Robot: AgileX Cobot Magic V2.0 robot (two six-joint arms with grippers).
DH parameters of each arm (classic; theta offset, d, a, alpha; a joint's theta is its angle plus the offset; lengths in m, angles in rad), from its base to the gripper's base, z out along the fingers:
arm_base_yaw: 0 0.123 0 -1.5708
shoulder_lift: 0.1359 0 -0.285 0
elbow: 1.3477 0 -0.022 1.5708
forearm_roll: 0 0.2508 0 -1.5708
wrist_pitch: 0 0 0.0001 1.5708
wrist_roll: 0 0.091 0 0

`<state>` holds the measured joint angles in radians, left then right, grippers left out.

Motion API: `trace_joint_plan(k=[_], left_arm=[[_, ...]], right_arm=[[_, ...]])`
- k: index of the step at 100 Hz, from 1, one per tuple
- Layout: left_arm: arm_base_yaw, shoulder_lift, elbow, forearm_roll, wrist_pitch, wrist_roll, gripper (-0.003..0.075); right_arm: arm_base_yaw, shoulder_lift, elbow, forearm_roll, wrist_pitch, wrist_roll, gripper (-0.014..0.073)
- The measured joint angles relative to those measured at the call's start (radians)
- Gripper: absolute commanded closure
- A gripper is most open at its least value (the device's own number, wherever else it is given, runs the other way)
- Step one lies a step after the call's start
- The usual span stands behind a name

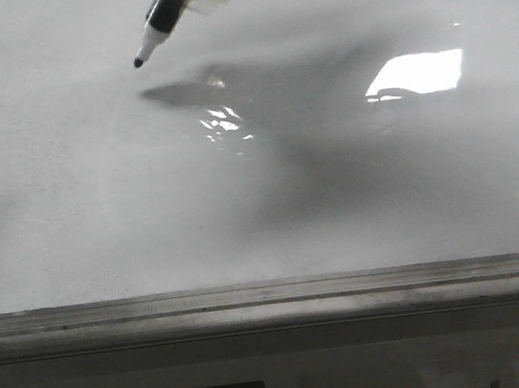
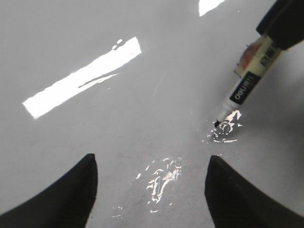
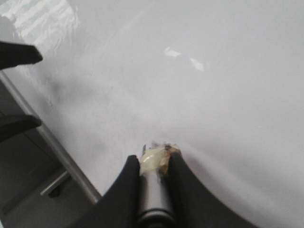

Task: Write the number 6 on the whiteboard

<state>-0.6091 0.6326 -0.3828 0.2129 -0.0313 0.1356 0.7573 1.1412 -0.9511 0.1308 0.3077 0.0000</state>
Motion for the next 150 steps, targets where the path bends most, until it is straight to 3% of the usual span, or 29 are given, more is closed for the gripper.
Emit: trace_joint_plan(k=[30,46,75,101,126,150], left_arm=[[0.000,0.000,0.000,-0.008,0.000,0.000,0.0272],[0.000,0.000,0.000,-0.008,0.000,0.000,0.0272],[0.000,0.000,0.000,-0.008,0.000,0.000,0.0272],[0.000,0.000,0.000,-0.008,0.000,0.000,0.0272],[0.000,0.000,0.000,-0.008,0.000,0.000,0.0272],[-0.003,0.000,0.000,-0.008,0.002,0.000,0.0272]], right_arm=[[-0.044,0.048,-0.021,0.011,-0.008,0.000,0.0659],[0.007,0.123,-0.021,0.056,-0.005,0.000,0.0658],[0.020,0.082,0.020,0.050,0.187,0.000,0.0656],[-0.022,0.053,0.022,0.020,0.094,0.000,0.0657],[0.044,0.140,0.017,0.057,0.009,0.008,0.0657],[0.058,0.096,0.021,0.025,0.018,0.000,0.0657]])
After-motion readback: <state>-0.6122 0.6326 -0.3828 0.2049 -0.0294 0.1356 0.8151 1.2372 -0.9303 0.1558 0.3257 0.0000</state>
